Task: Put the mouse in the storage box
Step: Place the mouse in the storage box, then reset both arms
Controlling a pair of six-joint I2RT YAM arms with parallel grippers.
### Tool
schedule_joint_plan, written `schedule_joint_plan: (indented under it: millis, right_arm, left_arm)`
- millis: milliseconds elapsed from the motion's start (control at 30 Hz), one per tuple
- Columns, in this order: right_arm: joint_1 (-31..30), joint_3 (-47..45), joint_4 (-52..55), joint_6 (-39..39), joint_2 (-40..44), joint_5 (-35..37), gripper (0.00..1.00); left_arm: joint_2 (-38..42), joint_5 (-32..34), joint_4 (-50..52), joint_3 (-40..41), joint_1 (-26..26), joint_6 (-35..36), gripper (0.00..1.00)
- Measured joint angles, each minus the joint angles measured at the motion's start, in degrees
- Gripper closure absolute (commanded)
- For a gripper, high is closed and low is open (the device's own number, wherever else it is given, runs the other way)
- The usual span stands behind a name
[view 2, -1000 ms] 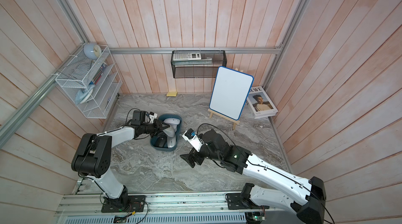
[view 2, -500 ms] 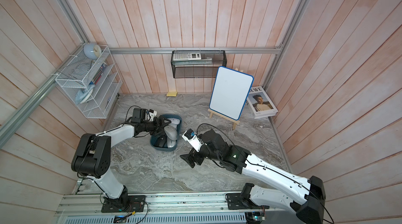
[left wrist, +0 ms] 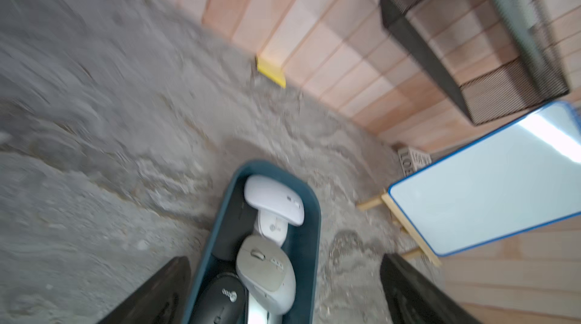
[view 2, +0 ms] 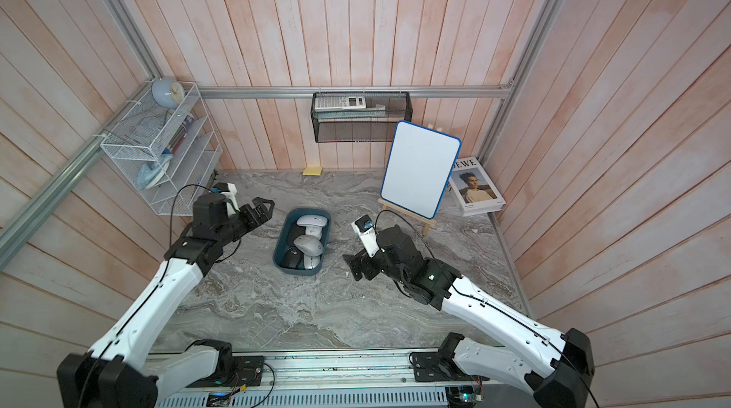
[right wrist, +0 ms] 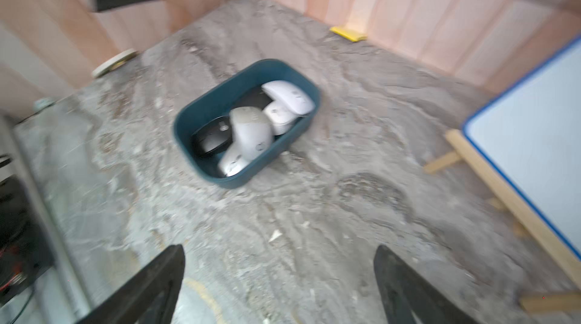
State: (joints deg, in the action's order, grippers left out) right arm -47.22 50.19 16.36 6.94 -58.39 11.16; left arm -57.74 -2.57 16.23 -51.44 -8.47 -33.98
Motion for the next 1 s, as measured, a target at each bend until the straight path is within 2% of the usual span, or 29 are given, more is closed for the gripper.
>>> schedule_joint_plan:
  millis: [67, 167, 267, 433, 533, 633, 767, 867, 933, 1000]
  right_arm:
    - [4.5, -0.96, -1.4, 1.03, 0.79, 7.54, 0.02]
    - [13.31, -2.86, -1.81, 3.32, 1.2, 16.7, 0.02]
    - [21.22, -6.86, -3.06, 4.61, 1.2, 22.62, 0.02]
    - [25.33, -19.37, -11.74, 2.38, 1.03, 27.8, 0.03]
    - [28.48, -26.32, -20.15, 0.72, -0.04, 27.45, 0.05]
    - [32.37, -31.69, -30.62, -0.17, -4.33, 25.64, 0.05]
    - [36.15, -31.69, -37.99, -1.25, -11.3, 22.95, 0.06]
    - [39.17, -31.39, -46.01, -3.02, -13.92, 17.73, 0.08]
    - [42.53, -31.93, -54.69, -2.91, -18.14, 13.38, 0.14]
    - [47.39, -34.71, -69.29, -1.36, -26.69, 7.48, 0.18]
  left_arm:
    - [6.71, 6.64, -4.11, 4.59, 0.07, 2.56, 0.0]
    - [11.08, 14.88, -10.58, 12.83, 0.07, 7.17, 0.0]
    - [11.43, 20.22, -17.49, 22.75, 0.07, 12.37, 0.0]
    - [8.22, 26.84, -28.7, 34.49, 0.13, 21.14, 0.0]
    - [1.51, 28.59, -37.9, 36.52, 0.28, 24.65, 0.0]
    - [-8.72, 29.4, -51.84, 39.04, 0.46, 27.52, 0.0]
    - [-19.76, 26.75, -65.31, 41.0, 2.69, 29.94, 0.0]
    - [-29.59, 24.02, -77.64, 40.57, 5.51, 30.03, 0.0]
    - [-33.24, 21.97, -79.78, 40.3, 6.08, 30.18, 0.0]
    - [-32.41, 19.12, -79.3, 40.02, 6.12, 30.97, 0.0]
